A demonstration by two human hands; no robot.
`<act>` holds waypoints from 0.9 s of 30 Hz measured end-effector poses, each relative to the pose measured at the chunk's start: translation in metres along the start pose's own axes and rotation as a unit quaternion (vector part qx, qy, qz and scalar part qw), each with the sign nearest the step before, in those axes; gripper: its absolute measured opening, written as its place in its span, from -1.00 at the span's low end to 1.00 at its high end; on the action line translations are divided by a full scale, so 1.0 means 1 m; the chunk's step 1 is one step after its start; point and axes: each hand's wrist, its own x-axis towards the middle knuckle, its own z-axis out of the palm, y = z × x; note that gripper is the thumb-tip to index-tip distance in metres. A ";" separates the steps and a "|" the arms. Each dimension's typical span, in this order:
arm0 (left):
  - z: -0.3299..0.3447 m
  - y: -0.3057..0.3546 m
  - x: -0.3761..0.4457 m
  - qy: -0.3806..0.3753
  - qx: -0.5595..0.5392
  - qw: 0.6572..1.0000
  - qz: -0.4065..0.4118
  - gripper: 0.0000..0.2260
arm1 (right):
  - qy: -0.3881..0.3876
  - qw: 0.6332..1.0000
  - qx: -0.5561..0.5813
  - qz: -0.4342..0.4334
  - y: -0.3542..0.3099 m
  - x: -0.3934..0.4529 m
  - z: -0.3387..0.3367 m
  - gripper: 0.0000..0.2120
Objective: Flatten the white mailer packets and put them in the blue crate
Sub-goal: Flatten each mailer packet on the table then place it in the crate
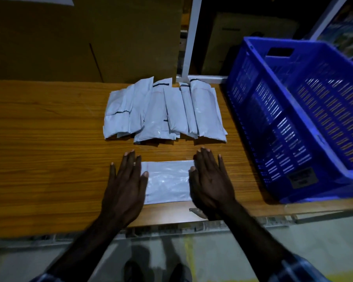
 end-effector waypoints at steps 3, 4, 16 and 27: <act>0.010 0.032 0.008 0.001 0.017 0.999 0.042 -0.49 | 0.002 0.997 0.045 -0.060 -0.031 0.002 0.011 -0.42; 0.016 0.038 0.009 -0.007 0.028 0.998 0.048 -0.50 | 0.004 0.996 0.048 -0.073 -0.036 0.000 0.017 -0.47; 0.012 0.006 0.006 -0.037 0.037 0.998 0.016 -0.48 | -0.013 1.000 -0.006 -0.028 -0.008 -0.005 0.020 -0.46; -0.016 -0.019 -0.009 0.025 -0.068 0.997 0.034 -0.48 | 0.047 0.996 0.078 -0.001 0.029 -0.028 -0.019 -0.53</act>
